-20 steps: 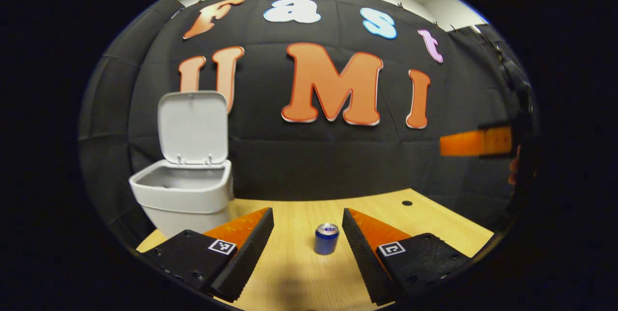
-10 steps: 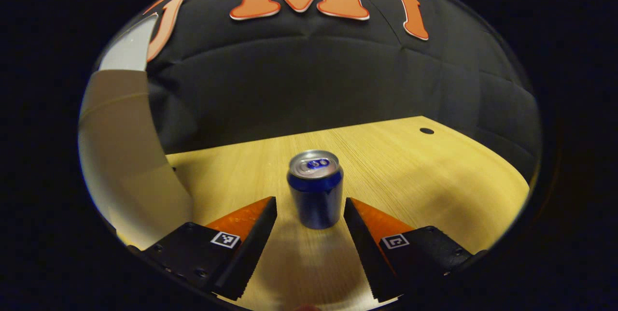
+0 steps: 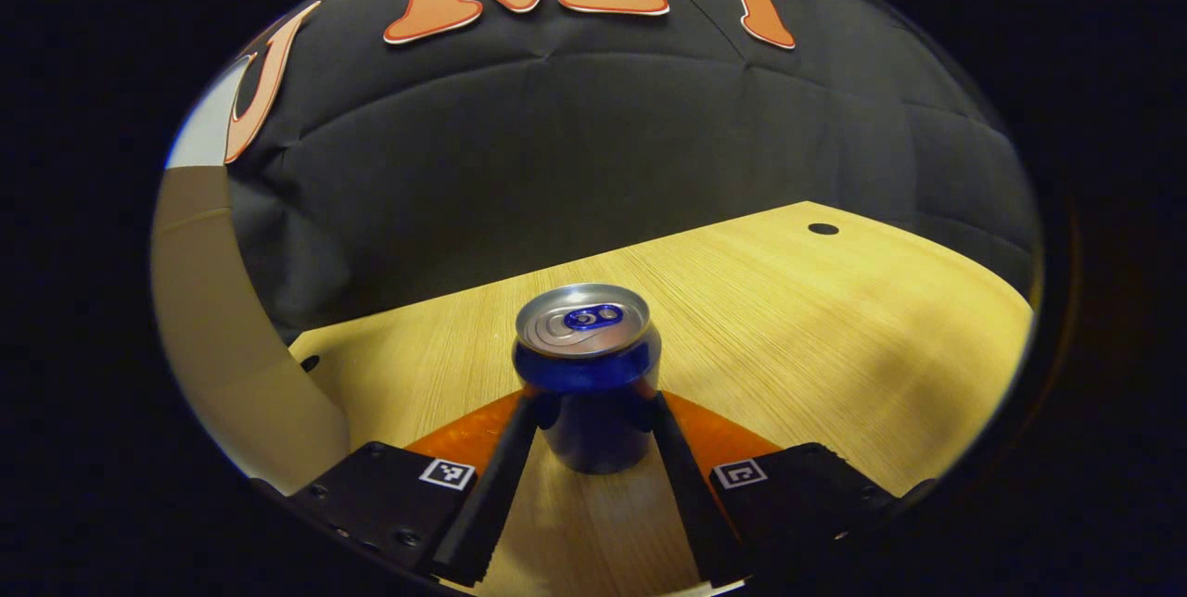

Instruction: Press the lid of the desktop garbage bin to open it, pick up the crumpled paper on the desktop and throw it into the bin, then pick up the pop can on the desktop and drop it into the bin, and finally close the garbage bin lid.

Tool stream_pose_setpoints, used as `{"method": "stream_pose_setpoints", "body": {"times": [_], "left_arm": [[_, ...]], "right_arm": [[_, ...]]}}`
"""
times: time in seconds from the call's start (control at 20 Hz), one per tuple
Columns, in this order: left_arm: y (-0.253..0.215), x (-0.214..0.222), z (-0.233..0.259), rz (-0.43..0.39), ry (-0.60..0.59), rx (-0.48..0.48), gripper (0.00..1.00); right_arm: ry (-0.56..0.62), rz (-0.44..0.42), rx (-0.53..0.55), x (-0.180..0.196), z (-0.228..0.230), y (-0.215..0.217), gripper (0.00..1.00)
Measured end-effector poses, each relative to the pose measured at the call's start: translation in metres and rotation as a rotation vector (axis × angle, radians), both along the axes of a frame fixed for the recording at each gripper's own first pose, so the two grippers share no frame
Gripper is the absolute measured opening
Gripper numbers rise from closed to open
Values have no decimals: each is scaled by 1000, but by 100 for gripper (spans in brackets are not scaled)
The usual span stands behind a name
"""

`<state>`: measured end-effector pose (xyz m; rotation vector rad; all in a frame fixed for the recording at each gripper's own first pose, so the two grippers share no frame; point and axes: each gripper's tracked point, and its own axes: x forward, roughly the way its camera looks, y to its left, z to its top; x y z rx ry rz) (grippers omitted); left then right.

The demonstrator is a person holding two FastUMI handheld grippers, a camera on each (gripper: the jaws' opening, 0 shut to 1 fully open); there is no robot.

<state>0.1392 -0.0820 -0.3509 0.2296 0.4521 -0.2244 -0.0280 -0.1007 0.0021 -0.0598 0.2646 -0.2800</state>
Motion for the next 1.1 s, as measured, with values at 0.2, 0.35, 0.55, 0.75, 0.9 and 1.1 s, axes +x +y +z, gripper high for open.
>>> {"method": "stream_pose_setpoints", "body": {"times": [0.2,0.35,0.55,0.75,0.9,1.1], "left_arm": [[7,-5,65,2,-106,-64,75],[25,-33,130,17,-161,-123,75],[67,-78,220,64,-245,-133,75],[129,-127,268,164,-272,-99,75],[188,-167,302,283,-320,-34,75],[252,-187,330,415,-362,32,75]], "right_arm": [[-7,20,17,1,0,5,94],[-20,43,22,4,0,7,94],[-42,73,59,8,-2,16,94],[-52,113,93,12,-11,29,94],[-62,147,99,21,-14,45,94],[-65,197,112,35,-15,71,94]]}}
